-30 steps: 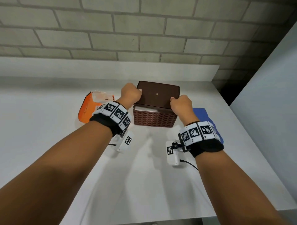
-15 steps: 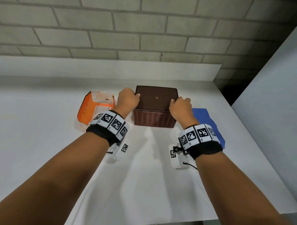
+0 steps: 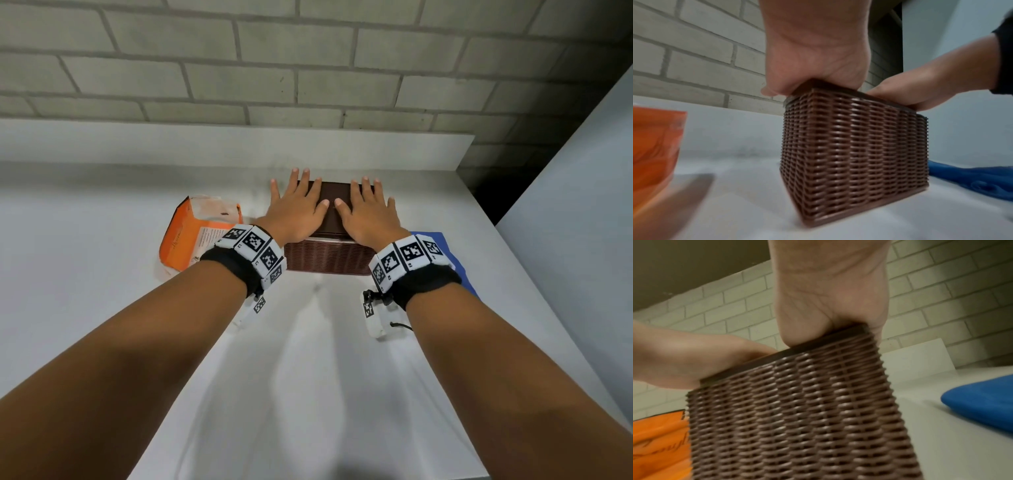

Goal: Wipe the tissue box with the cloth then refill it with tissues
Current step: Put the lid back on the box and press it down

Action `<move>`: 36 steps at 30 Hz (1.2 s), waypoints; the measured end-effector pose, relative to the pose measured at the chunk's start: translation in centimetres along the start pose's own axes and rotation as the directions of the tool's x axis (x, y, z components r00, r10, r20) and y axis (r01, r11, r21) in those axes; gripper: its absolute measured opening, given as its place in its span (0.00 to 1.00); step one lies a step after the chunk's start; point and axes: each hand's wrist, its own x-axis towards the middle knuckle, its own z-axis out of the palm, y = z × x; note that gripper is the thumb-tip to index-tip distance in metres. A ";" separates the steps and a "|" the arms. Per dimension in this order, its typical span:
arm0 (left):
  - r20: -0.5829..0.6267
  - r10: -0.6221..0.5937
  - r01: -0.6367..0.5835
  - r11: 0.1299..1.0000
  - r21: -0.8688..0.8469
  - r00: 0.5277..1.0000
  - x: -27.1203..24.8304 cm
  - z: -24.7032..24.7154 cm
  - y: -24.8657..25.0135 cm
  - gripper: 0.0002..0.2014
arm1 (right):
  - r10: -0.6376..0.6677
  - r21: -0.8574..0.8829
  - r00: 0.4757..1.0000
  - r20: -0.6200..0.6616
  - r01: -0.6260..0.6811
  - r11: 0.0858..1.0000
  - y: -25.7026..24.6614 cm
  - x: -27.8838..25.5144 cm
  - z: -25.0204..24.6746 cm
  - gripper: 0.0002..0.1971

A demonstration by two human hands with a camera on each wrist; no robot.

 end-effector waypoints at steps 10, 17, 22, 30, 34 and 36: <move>-0.069 0.039 -0.046 0.993 -0.110 0.997 -0.2 0.7 -0.7 0.29 | 0.007 -0.017 0.998 -0.061 -0.008 1.000 -0.1 -0.7 0.5 0.32; -0.056 0.035 -0.042 0.991 -0.125 0.998 -0.1 0.6 -0.9 0.29 | 0.020 0.042 0.998 -0.055 -0.018 0.999 -0.4 -0.7 0.6 0.31; -0.074 0.039 -0.049 0.990 -0.136 0.996 -0.3 1.0 -0.9 0.30 | 0.021 0.082 0.997 -0.074 -0.015 0.997 -0.4 -0.8 1.2 0.31; -0.056 0.009 -0.021 0.974 -0.225 0.998 -0.2 1.1 -0.7 0.31 | 0.039 0.110 0.998 -0.050 -0.033 0.993 -0.5 -0.8 1.1 0.31; 0.012 -0.254 0.220 0.815 -0.537 0.967 -0.3 0.6 -0.5 0.34 | 0.155 0.411 0.988 0.011 -0.146 0.900 -0.2 -0.9 -0.4 0.34; 0.176 -0.403 0.407 0.609 -0.681 0.898 -0.3 0.1 -0.6 0.35 | 0.325 0.557 0.940 0.103 -0.325 0.764 0.6 -0.4 -1.1 0.33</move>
